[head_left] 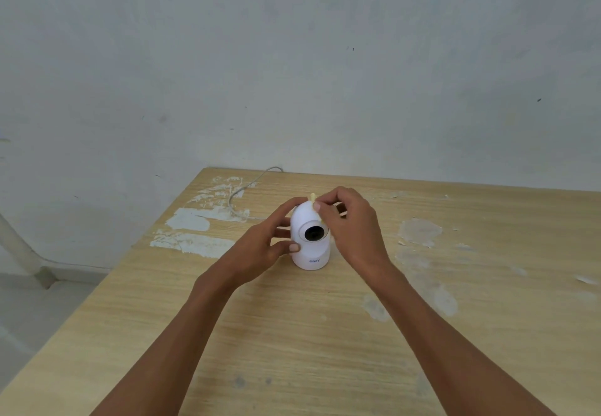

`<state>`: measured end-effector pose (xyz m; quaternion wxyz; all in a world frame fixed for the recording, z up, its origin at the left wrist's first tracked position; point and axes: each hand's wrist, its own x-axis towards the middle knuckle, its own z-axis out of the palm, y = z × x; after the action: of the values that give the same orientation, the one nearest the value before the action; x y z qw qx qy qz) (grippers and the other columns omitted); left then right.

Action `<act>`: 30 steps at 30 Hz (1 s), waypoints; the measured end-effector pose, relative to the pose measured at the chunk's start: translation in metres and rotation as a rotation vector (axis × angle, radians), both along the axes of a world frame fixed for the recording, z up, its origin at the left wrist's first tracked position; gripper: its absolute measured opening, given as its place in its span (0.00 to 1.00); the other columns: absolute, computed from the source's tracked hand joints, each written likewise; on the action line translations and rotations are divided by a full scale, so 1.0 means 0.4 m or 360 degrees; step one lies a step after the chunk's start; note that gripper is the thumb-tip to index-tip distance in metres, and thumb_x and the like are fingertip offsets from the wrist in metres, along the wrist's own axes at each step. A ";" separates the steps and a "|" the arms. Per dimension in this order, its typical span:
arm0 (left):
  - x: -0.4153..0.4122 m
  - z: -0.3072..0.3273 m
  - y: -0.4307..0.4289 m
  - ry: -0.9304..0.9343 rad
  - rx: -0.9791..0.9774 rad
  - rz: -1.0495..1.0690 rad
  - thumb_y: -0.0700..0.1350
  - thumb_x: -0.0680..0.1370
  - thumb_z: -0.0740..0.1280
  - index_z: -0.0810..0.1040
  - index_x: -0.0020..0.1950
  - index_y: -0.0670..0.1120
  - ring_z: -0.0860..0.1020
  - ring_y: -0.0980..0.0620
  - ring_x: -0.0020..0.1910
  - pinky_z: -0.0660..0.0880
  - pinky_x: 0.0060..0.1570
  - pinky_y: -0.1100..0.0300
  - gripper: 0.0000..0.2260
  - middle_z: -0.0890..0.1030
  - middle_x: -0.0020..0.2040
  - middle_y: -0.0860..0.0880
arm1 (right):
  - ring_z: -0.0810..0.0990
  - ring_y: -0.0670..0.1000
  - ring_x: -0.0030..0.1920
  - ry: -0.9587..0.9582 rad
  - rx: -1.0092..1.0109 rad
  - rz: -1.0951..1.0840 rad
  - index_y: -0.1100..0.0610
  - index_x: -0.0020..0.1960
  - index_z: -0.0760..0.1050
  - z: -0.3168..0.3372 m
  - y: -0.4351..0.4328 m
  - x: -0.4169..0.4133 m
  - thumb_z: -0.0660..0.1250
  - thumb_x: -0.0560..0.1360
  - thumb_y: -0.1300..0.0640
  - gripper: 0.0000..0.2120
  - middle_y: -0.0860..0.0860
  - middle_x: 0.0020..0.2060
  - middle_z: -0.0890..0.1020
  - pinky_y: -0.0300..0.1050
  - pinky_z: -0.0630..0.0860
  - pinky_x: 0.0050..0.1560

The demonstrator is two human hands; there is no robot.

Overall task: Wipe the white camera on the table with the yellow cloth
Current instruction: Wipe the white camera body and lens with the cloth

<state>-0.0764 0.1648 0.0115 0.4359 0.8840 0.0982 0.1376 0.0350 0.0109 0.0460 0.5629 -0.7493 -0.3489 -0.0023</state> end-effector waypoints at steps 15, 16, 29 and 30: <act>0.000 0.003 -0.006 -0.0042 -0.0020 0.0023 0.42 0.81 0.70 0.60 0.73 0.76 0.79 0.65 0.64 0.74 0.56 0.69 0.34 0.78 0.68 0.58 | 0.80 0.46 0.46 0.0525 0.0210 -0.0068 0.58 0.46 0.80 -0.007 0.014 0.018 0.69 0.78 0.55 0.06 0.47 0.45 0.84 0.40 0.72 0.46; 0.000 0.004 -0.007 -0.0043 -0.0013 0.0023 0.42 0.81 0.70 0.60 0.72 0.76 0.79 0.66 0.64 0.74 0.56 0.69 0.34 0.78 0.67 0.58 | 0.79 0.46 0.46 0.0532 0.0222 -0.0077 0.58 0.46 0.80 -0.013 0.006 0.016 0.69 0.78 0.56 0.06 0.47 0.45 0.84 0.39 0.72 0.46; -0.004 0.004 -0.010 -0.0008 0.0015 0.0023 0.43 0.82 0.70 0.60 0.79 0.68 0.78 0.60 0.67 0.76 0.66 0.54 0.33 0.78 0.71 0.54 | 0.84 0.46 0.49 0.0597 0.0357 -0.0155 0.54 0.49 0.84 -0.073 -0.025 -0.002 0.69 0.79 0.58 0.04 0.46 0.46 0.87 0.41 0.76 0.51; -0.004 0.005 -0.011 0.0003 0.0020 0.0023 0.43 0.81 0.70 0.60 0.79 0.68 0.78 0.60 0.67 0.76 0.66 0.53 0.33 0.78 0.71 0.55 | 0.83 0.48 0.48 0.0615 0.0299 -0.0194 0.55 0.48 0.83 -0.088 -0.034 -0.004 0.69 0.79 0.58 0.04 0.48 0.45 0.86 0.42 0.77 0.50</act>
<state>-0.0779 0.1605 0.0134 0.4293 0.8861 0.1040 0.1405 0.0333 -0.0026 0.0108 0.6855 -0.6997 -0.1868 0.0748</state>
